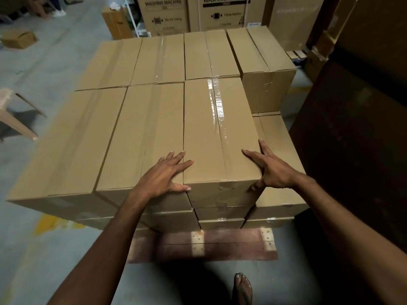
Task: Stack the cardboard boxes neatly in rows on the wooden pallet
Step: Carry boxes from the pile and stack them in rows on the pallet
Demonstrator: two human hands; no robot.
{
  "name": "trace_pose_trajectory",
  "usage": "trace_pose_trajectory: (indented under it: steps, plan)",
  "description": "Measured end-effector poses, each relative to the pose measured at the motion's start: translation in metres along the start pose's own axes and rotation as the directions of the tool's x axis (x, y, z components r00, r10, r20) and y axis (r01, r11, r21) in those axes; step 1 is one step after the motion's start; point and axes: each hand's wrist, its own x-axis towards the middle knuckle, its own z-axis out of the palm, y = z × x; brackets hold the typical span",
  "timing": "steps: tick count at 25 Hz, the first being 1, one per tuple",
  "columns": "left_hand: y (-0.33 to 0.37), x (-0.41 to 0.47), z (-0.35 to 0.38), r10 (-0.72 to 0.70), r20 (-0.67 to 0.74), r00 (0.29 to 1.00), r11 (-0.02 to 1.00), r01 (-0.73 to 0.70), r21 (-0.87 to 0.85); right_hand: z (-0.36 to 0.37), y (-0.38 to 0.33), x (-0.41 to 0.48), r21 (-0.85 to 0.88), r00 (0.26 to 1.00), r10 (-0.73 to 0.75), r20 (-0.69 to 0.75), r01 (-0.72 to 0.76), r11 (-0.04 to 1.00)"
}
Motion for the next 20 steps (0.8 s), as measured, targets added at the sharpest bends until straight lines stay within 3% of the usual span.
trace_pose_trajectory:
  steps: [6, 12, 15, 18, 20]
  plan:
    - [-0.007, -0.007, 0.003, -0.031, 0.028, 0.999, 0.985, 0.035, -0.169, -0.006, -0.03, 0.003, 0.081, 0.989, 0.106, 0.099, -0.114, 0.99]
    - [-0.008, -0.01, 0.007, -0.009, -0.025, 1.0, 0.978, 0.004, -0.208, 0.012, -0.055, 0.004, -0.072, 0.981, 0.19, 0.036, -0.187, 0.98]
    - [-0.021, -0.023, 0.006, -0.049, -0.033, 0.998, 0.976, 0.041, -0.214, 0.029, -0.088, 0.001, -0.205, 0.995, 0.052, -0.085, -0.069, 0.976]
    - [-0.032, -0.035, 0.015, -0.07, -0.086, 0.994, 0.988, 0.057, -0.141, 0.077, -0.132, 0.003, -0.282, 0.982, -0.165, -0.088, 0.134, 0.95]
    - [-0.031, -0.038, 0.023, -0.051, -0.109, 0.993, 0.992, 0.038, -0.12, 0.1, -0.146, 0.004, -0.382, 0.972, -0.197, -0.128, 0.135, 0.914]
